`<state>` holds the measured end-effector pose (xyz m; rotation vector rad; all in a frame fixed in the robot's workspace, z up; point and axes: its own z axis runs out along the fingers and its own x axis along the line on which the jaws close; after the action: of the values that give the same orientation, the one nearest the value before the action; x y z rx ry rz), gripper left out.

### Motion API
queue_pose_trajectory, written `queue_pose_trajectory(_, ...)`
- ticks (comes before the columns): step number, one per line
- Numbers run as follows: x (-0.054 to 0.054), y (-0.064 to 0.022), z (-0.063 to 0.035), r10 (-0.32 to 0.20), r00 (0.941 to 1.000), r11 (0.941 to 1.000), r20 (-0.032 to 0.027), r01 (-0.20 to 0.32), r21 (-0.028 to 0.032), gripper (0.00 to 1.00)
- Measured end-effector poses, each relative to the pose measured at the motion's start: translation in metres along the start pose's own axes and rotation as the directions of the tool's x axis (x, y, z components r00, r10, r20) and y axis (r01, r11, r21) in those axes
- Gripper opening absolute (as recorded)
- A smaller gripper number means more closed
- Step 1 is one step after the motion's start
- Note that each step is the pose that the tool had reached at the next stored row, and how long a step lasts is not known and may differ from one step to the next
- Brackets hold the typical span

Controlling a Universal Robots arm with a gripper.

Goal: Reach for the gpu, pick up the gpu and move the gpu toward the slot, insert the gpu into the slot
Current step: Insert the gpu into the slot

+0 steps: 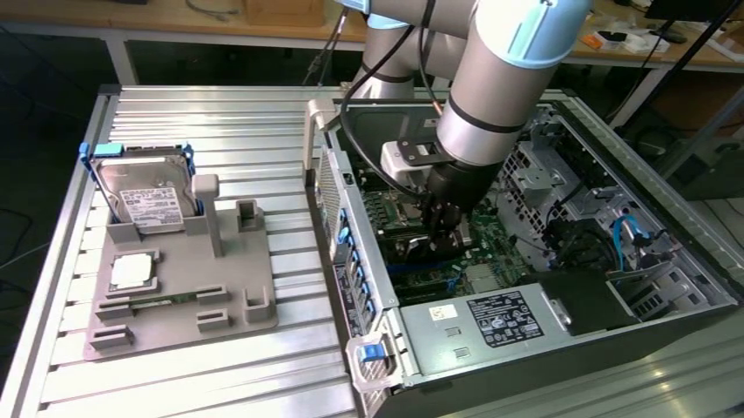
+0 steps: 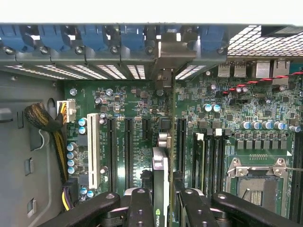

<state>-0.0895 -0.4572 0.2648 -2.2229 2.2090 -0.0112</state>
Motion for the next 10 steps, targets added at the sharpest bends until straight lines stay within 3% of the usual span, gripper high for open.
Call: queue_pose_trajectory(10, 0.0, 0.0, 0.0031, 0.0, 1.0, 1.0, 0.0016, 0.0, 0.0001, 0.27)
